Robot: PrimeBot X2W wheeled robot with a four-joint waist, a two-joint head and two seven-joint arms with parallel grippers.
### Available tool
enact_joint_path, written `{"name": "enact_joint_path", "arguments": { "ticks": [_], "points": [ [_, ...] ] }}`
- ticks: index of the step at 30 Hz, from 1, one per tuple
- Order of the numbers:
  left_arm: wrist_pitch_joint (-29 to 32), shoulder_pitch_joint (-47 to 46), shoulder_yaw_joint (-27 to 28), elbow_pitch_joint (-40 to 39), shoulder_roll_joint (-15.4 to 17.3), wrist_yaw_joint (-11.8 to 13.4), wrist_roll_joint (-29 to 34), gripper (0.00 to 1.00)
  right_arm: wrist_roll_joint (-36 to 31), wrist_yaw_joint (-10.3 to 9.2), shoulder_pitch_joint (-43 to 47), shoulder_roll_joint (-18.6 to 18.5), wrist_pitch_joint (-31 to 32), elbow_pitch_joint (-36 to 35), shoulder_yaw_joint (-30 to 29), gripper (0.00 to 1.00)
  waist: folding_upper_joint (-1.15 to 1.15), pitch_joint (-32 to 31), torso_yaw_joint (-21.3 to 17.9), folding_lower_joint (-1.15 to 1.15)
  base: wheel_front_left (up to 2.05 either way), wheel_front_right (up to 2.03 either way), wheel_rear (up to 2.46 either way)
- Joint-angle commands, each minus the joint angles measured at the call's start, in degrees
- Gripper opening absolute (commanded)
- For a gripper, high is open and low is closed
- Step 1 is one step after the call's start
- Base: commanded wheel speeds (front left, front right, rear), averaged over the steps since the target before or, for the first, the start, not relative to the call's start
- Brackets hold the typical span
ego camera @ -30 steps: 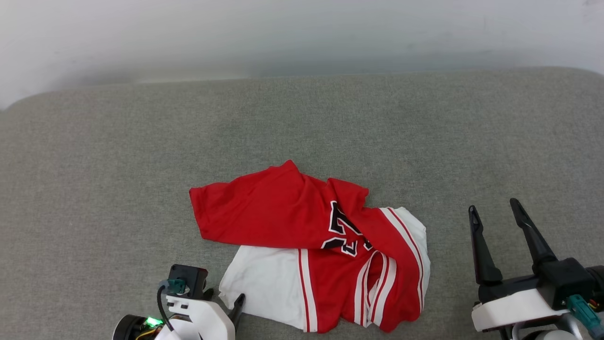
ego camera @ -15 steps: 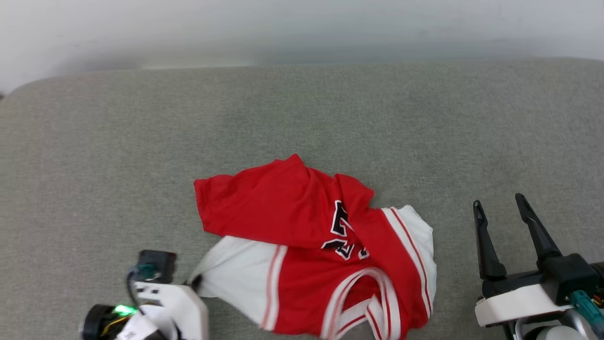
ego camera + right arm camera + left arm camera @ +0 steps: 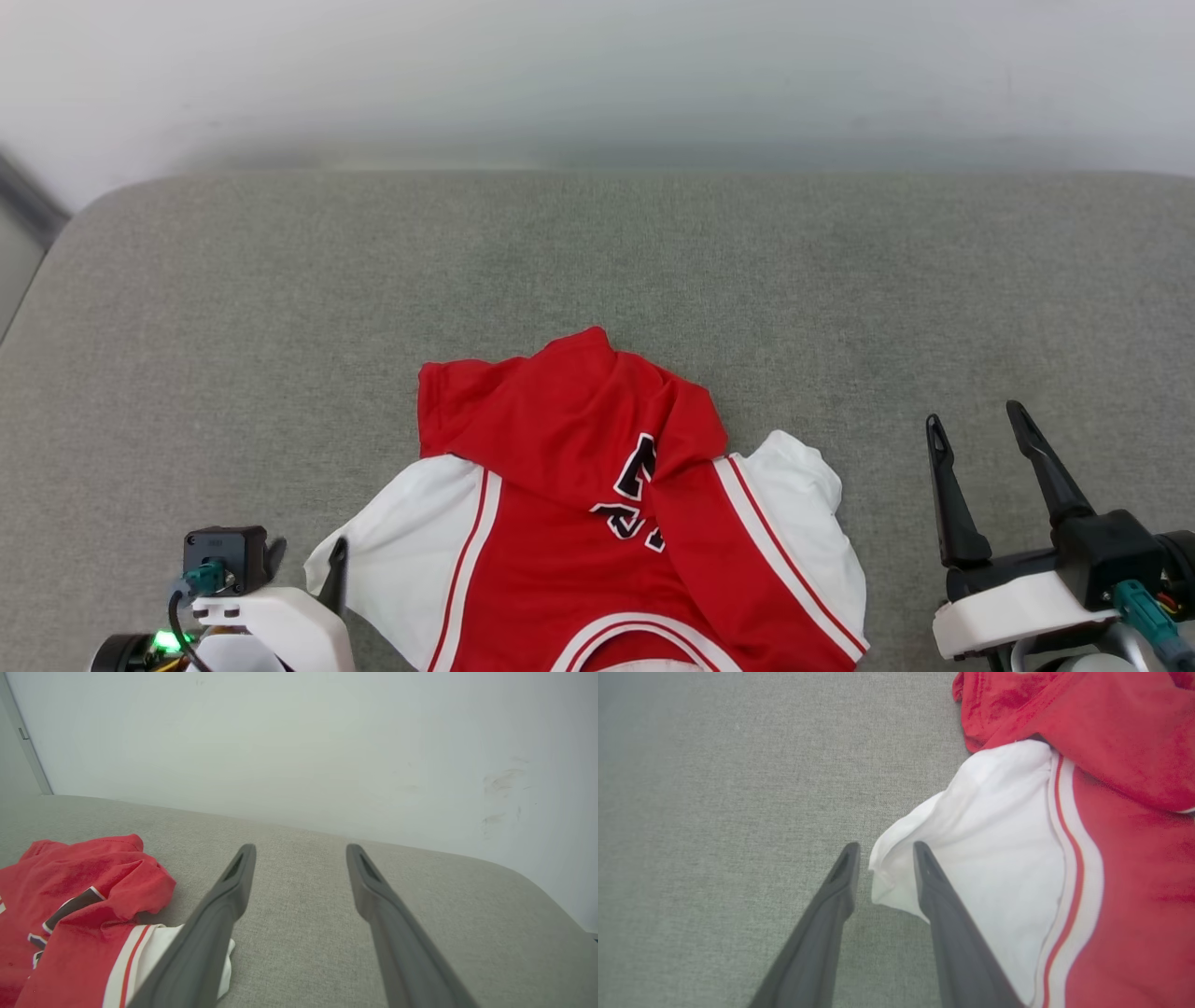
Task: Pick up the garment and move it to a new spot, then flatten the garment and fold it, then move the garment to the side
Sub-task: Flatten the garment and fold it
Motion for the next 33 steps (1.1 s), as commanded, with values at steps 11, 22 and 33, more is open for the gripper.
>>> {"name": "enact_joint_path", "arguments": {
  "ticks": [11, 22, 33],
  "points": [
    [-18.38, -0.26, -2.44, -8.02, -1.67, -5.06, 4.79, 1.00, -0.58, -0.04, 1.30, 0.03, -0.02, -0.04, -0.10, 1.00, 0.00, -4.13, -1.52, 0.00, 0.00, 0.00, 0.00],
    [-6.47, -6.23, -9.14, -13.57, -0.54, -10.80, 3.16, 1.00, -0.25, -0.04, -0.44, 0.03, 0.03, -1.07, -0.29, 1.00, 0.00, -1.21, -5.63, 0.00, 0.00, 0.00, 0.00],
    [27.21, -28.16, -15.38, -2.49, 4.20, -19.63, -7.41, 1.00, 2.36, -0.04, -3.99, 0.04, -0.09, -1.01, -0.02, 1.00, 0.00, 6.92, -13.28, 0.00, 0.00, 0.00, 0.00]
  ]
}}
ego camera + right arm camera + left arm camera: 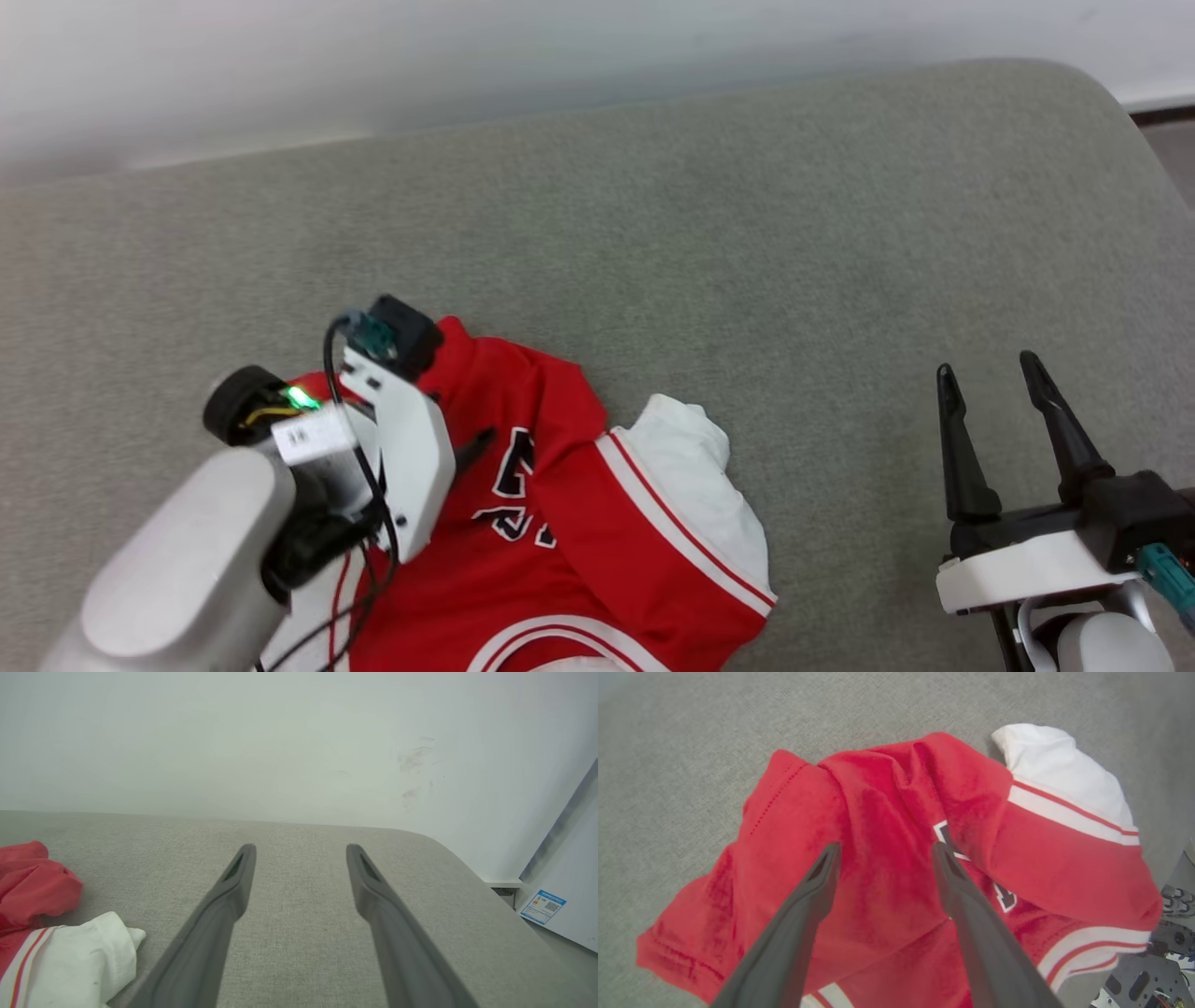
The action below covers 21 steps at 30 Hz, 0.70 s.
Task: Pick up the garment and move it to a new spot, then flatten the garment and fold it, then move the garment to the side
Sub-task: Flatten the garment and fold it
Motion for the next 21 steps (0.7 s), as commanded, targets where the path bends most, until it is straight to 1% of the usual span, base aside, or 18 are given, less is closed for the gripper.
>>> {"name": "enact_joint_path", "arguments": {
  "ticks": [1, 4, 8, 13, 14, 15, 16, 19, 21],
  "points": [
    [0.65, -1.17, -0.15, 0.49, 0.32, -0.31, -0.35, 1.00, 0.50, -0.04, -0.69, 0.09, -0.09, -0.17, 0.12, 1.00, 0.00, 2.28, -2.29, 0.00, 0.00, 0.00, 0.00],
    [4.46, -4.28, -1.60, 2.67, 1.12, -0.63, -2.32, 1.00, 1.35, -0.04, -1.40, 0.08, -0.11, -0.30, 0.36, 1.00, 0.00, 3.95, -3.91, 0.00, 0.00, 0.00, 0.00],
    [7.75, -7.14, -3.89, 5.15, 2.69, -0.74, -3.80, 1.00, 2.09, -0.04, -2.09, 0.07, -0.11, -0.68, 0.77, 1.00, 0.00, 5.93, -5.73, 0.00, 0.00, 0.00, 0.00],
    [8.52, -8.72, -6.80, 8.22, 3.90, -0.80, -4.93, 1.00, 2.95, -0.04, -2.76, 0.08, -0.12, -0.90, 1.13, 1.00, 0.00, 7.93, -7.45, 0.00, 0.00, 0.00, 0.00],
    [8.51, -8.86, -7.46, 8.75, 4.05, -0.81, -5.22, 0.89, 3.03, -0.04, -2.81, 0.08, -0.12, -0.90, 1.16, 1.00, 0.00, 8.19, -7.72, 0.00, 0.00, 0.00, 0.00],
    [8.05, -9.10, -8.01, 9.08, 4.08, -0.81, -5.63, 0.07, 3.13, -0.04, -2.92, 0.08, -0.12, -0.89, 1.18, 1.00, 0.00, 8.43, -7.95, 0.00, 0.00, 0.00, 0.00],
    [7.10, -9.41, -8.22, 9.29, 4.00, -0.82, -6.02, 0.00, 3.22, -0.04, -2.97, 0.09, -0.12, -0.88, 1.27, 1.00, 0.00, 8.64, -8.19, 0.00, 0.00, 0.00, 0.00],
    [1.90, -11.75, -8.71, 9.77, 5.01, -0.82, -4.24, 0.00, 3.49, -0.04, -3.12, 0.08, -0.12, -0.66, 1.47, 1.00, 0.00, 8.73, -8.83, 0.00, 0.00, 0.00, 0.00],
    [-1.82, -13.33, -8.63, 10.97, 4.84, -0.72, -3.13, 0.00, 3.38, -0.04, -3.26, 0.08, -0.12, -0.48, 1.48, 1.00, 0.00, 8.37, -9.23, 0.00, 0.00, 0.00, 0.00]
  ]
}}
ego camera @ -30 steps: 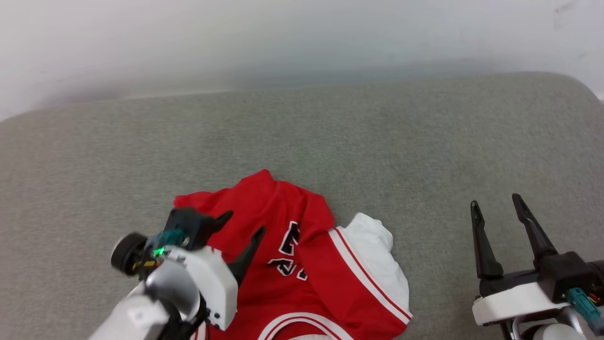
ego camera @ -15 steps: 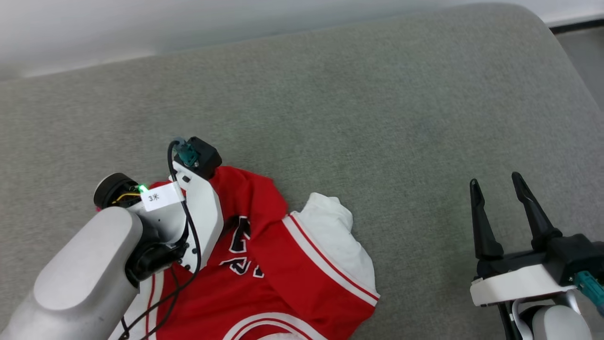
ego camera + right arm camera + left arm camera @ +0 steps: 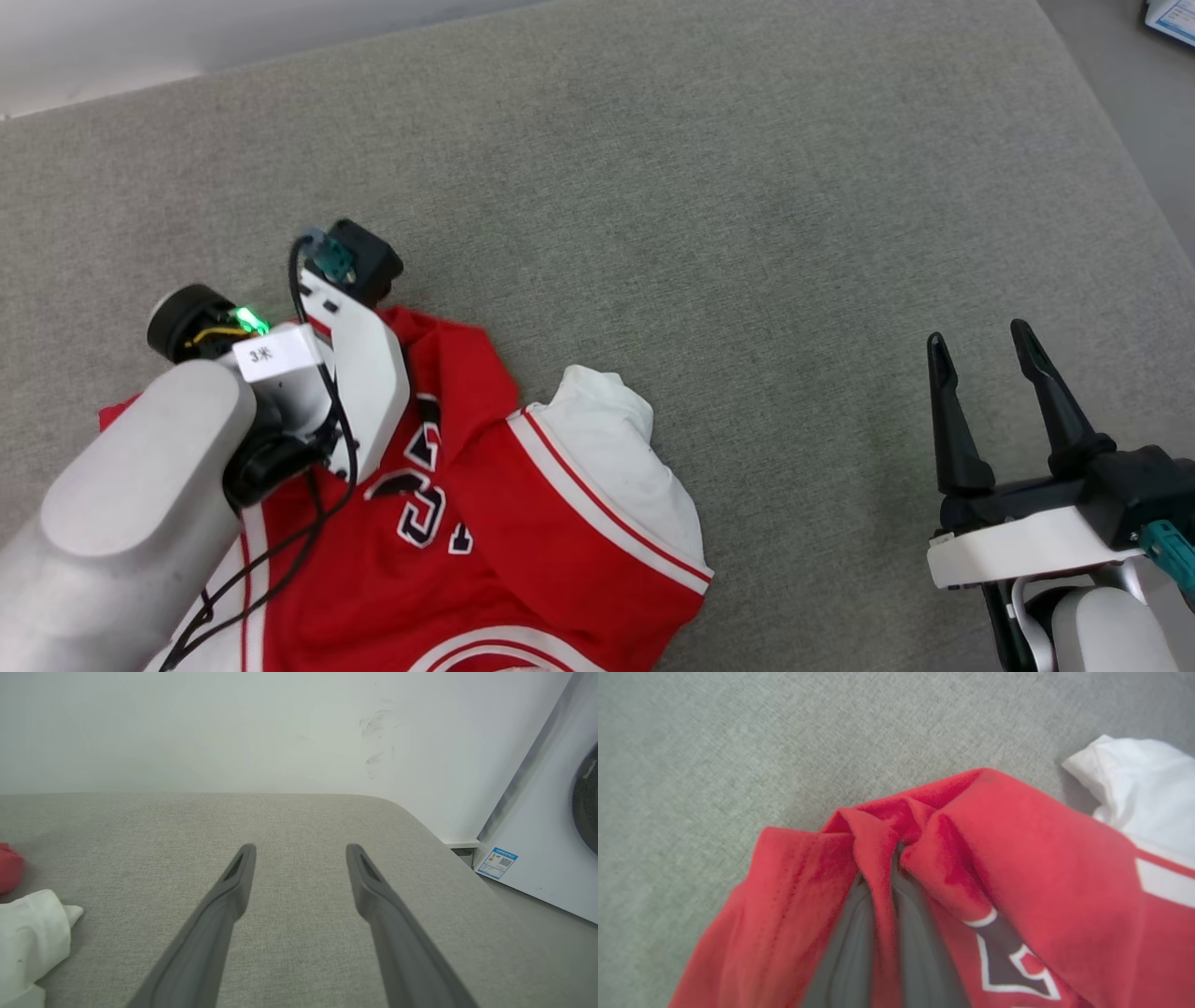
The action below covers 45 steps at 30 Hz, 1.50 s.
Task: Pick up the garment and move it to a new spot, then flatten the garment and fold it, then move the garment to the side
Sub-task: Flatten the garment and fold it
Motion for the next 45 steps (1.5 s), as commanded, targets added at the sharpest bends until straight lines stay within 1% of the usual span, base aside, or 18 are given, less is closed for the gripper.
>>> {"name": "enact_joint_path", "arguments": {
  "ticks": [1, 6, 9, 13, 18, 19, 20, 24, 27, 30, 32, 37, 40, 41, 44, 45],
  "points": [
    [-1.67, -1.39, 0.46, 0.73, -0.45, 0.16, 0.66, 0.00, 0.22, -0.04, -0.66, 0.03, -0.12, -0.10, 0.00, 1.00, 0.00, -0.38, -0.29, -0.01, 0.00, 0.00, 0.00],
    [-10.40, -6.50, 0.98, 3.69, -2.35, 0.14, 4.18, 0.00, 0.15, -0.04, -0.71, 0.04, -0.13, -0.05, -0.02, 1.00, 0.00, -1.07, -1.06, -0.01, 0.00, 0.00, 0.00],
    [-14.29, -10.22, 0.55, 5.74, -3.04, 0.14, 7.03, 0.00, 0.37, -0.04, -1.15, 0.04, -0.13, -0.10, 0.45, 1.00, 0.00, -0.91, -1.74, -0.01, 0.00, 0.00, 0.00],
    [-18.90, -14.95, 0.49, 8.36, -4.79, 0.34, 10.14, 0.00, 0.68, -0.04, -1.22, 0.05, -0.13, -0.17, 0.59, 1.00, 0.00, -0.38, -2.58, -0.01, 0.00, 0.00, 0.00],
    [-24.47, -18.76, 0.25, 12.71, -6.45, 1.83, 13.68, 0.00, 1.30, -0.04, -1.20, 0.04, -0.13, -0.17, 0.75, 1.00, 0.00, 0.10, -3.03, -0.01, 0.00, 0.00, 0.00],
    [-25.09, -19.18, -0.01, 13.98, -6.71, 2.18, 14.35, 0.18, 1.47, -0.04, -1.23, 0.04, -0.13, -0.12, 0.78, 1.00, 0.00, 0.14, -3.00, -0.01, 0.00, 0.00, 0.00],
    [-25.20, -19.16, -0.40, 15.27, -7.00, 2.44, 14.72, 1.00, 1.58, -0.04, -1.29, 0.05, -0.13, -0.03, 0.90, 1.00, 0.00, 0.09, -2.93, -0.01, 0.00, 0.00, 0.00],
    [-25.41, -17.67, -1.74, 19.74, -8.14, 1.63, 13.98, 1.00, 1.71, -0.04, -1.32, 0.05, -0.13, 0.23, 1.17, 1.00, 0.00, -0.56, -2.19, -0.01, 0.00, 0.00, 0.00],
    [-26.52, -16.27, -2.42, 21.37, -8.62, 1.13, 12.74, 1.00, 1.11, -0.04, -1.03, 0.04, -0.13, 0.37, 1.03, 1.00, 0.00, -1.65, -1.04, -0.01, 0.00, 0.00, 0.00],
    [-31.23, -15.69, -1.96, 20.94, -8.74, 0.80, 12.03, 1.00, 0.20, -0.04, -0.75, 0.03, -0.13, 0.45, 0.81, 1.00, 0.00, -3.11, 0.51, -0.01, 0.00, 0.00, 0.00],
    [-34.81, -14.93, -1.34, 20.55, -8.88, 1.15, 12.05, 1.00, -0.62, -0.04, -0.32, 0.03, -0.13, 0.46, 0.33, 1.00, 0.00, -4.37, 1.92, -0.01, 0.00, 0.00, 0.00],
    [-41.27, -12.85, 1.26, 19.04, -8.17, 3.22, 10.59, 1.00, -3.30, -0.04, 0.71, 0.03, -0.13, 0.74, -0.58, 1.00, 0.00, -8.04, 6.01, -0.01, 0.00, 0.00, 0.00],
    [-45.51, -9.80, 2.96, 16.56, -7.81, 4.72, 9.27, 1.00, -4.63, -0.04, 1.84, 0.04, -0.12, 1.09, -1.32, 1.00, 0.00, -10.58, 8.99, -0.01, 0.00, 0.00, 0.00],
    [-46.47, -8.34, 3.38, 15.54, -7.54, 5.23, 8.97, 1.00, -5.10, -0.03, 1.94, 0.04, -0.13, 1.15, -1.45, 1.00, 0.00, -11.31, 9.93, -0.01, 0.00, 0.00, 0.00],
    [-48.94, -3.54, 5.60, 11.47, -6.27, 7.99, 7.99, 1.00, -6.13, -0.04, 2.94, 0.02, -0.13, 1.51, -1.88, 1.00, 0.00, -13.53, 12.61, -0.01, 0.00, 0.00, 0.00],
    [-48.94, -3.54, 5.60, 11.47, -6.27, 7.99, 7.99, 1.00, -6.13, -0.04, 2.94, 0.02, -0.13, 1.51, -1.88, 1.00, 0.00, -13.53, 12.61, -0.01, 0.00, 0.00, 0.00]
  ]
}}
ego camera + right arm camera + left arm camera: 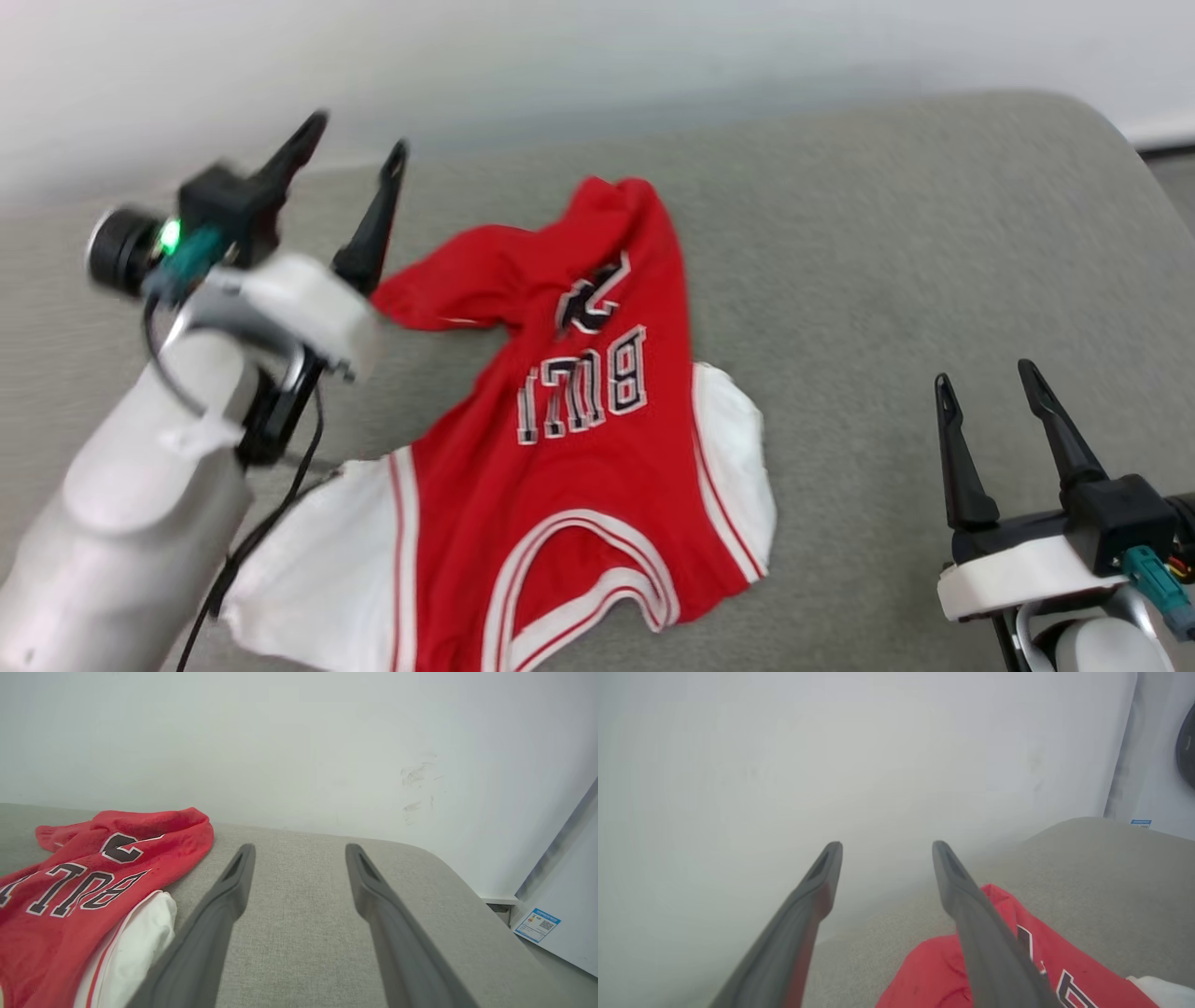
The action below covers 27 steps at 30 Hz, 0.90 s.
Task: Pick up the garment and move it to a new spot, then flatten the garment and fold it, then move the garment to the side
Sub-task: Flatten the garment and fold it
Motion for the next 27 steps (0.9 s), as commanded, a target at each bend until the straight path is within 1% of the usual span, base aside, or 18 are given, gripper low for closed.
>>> {"name": "enact_joint_path", "arguments": {
  "ticks": [1, 8, 9, 11, 12, 13, 17, 20, 23, 27],
  "points": [
    [-0.32, 1.15, 0.42, -0.49, 0.48, 0.40, -0.06, 1.00, -0.29, -0.04, 0.79, 0.05, -0.13, 0.02, 0.02, 1.00, 0.00, -3.13, 3.24, 0.00, 0.00, 0.00, 0.00],
    [-1.46, 19.04, 5.82, -15.84, 3.93, 7.65, -1.48, 1.00, -1.19, -0.04, 2.68, 0.04, -0.13, 0.40, -0.88, 1.00, 0.00, -6.28, 7.46, 0.00, 0.00, 0.00, 0.00],
    [-1.49, 21.78, 6.33, -18.10, 4.05, 8.26, -1.70, 1.00, -1.21, -0.04, 2.90, 0.05, -0.12, 0.40, -1.01, 1.00, 0.00, -6.60, 7.91, 0.00, 0.00, 0.00, 0.00],
    [-1.46, 26.92, 7.20, -22.02, 4.00, 8.38, -1.30, 1.00, -1.00, -0.04, 3.52, 0.05, 0.04, 0.55, -1.09, 1.00, 0.00, -7.19, 8.63, 0.00, 0.00, 0.00, 0.00],
    [-1.43, 29.33, 8.25, -23.61, 3.68, 9.20, -0.97, 1.00, -0.91, -0.04, 3.65, 0.05, 0.15, 0.65, -1.04, 1.00, 0.00, -7.40, 8.87, 0.00, 0.00, 0.00, 0.00],
    [-1.44, 31.70, 8.69, -24.84, 3.56, 9.38, -0.45, 1.00, -0.86, -0.04, 3.81, 0.05, 0.27, 0.66, -0.93, 1.00, 0.00, -7.60, 9.05, 0.00, 0.00, 0.00, 0.00],
    [-1.45, 39.06, 11.49, -29.34, 1.11, 11.11, 3.09, 1.00, -0.49, -0.04, 4.38, 0.04, 0.53, 0.69, -0.74, 1.00, 0.00, -7.76, 9.54, 0.00, 0.00, 0.00, 0.00],
    [-1.46, 43.18, 14.03, -31.69, -1.13, 11.53, 5.41, 1.00, -0.35, -0.04, 4.80, 0.04, 0.65, 1.10, -0.65, 1.00, 0.00, -7.71, 9.86, 0.00, 0.00, 0.00, 0.00],
    [-1.46, 45.16, 15.81, -33.10, -2.50, 10.46, 8.13, 1.00, -0.13, -0.04, 4.84, 0.05, 0.95, 1.20, -0.23, 1.00, 0.00, -7.46, 9.93, 0.00, 0.00, 0.00, 0.00],
    [-1.47, 46.15, 17.26, -33.06, -3.88, 8.51, 10.80, 1.00, -0.52, -0.04, 4.04, 0.05, 2.68, 0.77, 0.09, 1.00, 0.00, -6.37, 9.91, 0.00, 0.00, 0.00, 0.00]
  ]
}}
